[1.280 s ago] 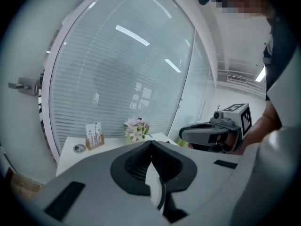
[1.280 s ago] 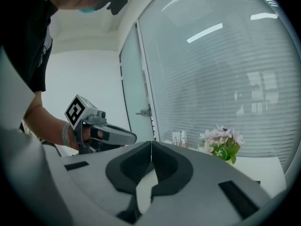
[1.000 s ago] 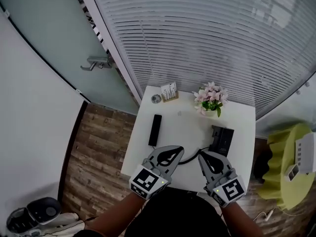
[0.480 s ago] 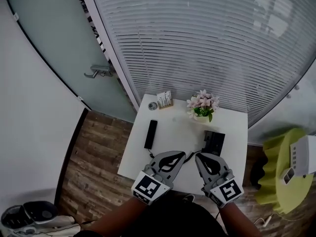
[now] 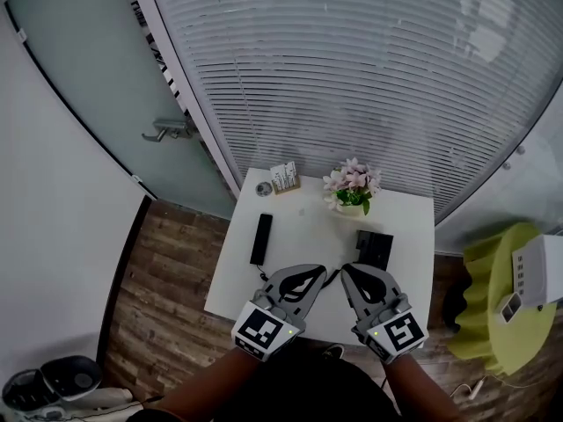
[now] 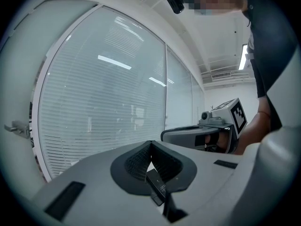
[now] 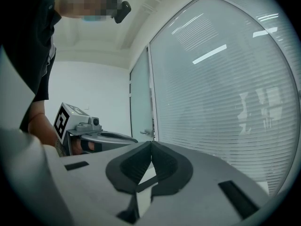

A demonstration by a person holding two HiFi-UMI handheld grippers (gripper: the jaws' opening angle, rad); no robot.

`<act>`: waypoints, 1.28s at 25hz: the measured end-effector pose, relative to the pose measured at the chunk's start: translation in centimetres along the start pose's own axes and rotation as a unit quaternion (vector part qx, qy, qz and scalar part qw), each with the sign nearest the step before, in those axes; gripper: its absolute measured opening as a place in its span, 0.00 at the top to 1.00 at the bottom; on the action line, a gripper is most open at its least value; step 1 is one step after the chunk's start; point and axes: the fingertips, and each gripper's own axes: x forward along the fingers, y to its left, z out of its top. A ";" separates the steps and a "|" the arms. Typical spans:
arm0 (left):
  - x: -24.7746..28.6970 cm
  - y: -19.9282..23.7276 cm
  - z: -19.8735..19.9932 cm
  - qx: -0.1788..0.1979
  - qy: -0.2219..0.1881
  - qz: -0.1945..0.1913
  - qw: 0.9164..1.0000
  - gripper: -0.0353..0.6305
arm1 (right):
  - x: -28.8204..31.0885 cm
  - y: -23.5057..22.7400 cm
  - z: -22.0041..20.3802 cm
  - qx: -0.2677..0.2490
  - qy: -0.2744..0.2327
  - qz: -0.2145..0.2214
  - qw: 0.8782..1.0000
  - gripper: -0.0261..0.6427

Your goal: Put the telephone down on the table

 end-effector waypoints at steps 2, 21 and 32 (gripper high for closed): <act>0.1 -0.1 0.0 -0.002 -0.006 0.001 1.000 0.93 | 0.0 -0.1 0.2 -0.003 0.001 -0.001 1.000 0.93; 0.4 -0.3 0.6 0.012 -0.005 -0.001 1.000 0.93 | -0.1 -0.2 0.1 -0.003 -0.002 -0.003 1.000 0.93; 0.6 0.3 0.8 0.010 -0.007 -0.003 1.000 0.93 | 0.4 -0.2 0.3 -0.005 -0.001 -0.003 1.000 0.93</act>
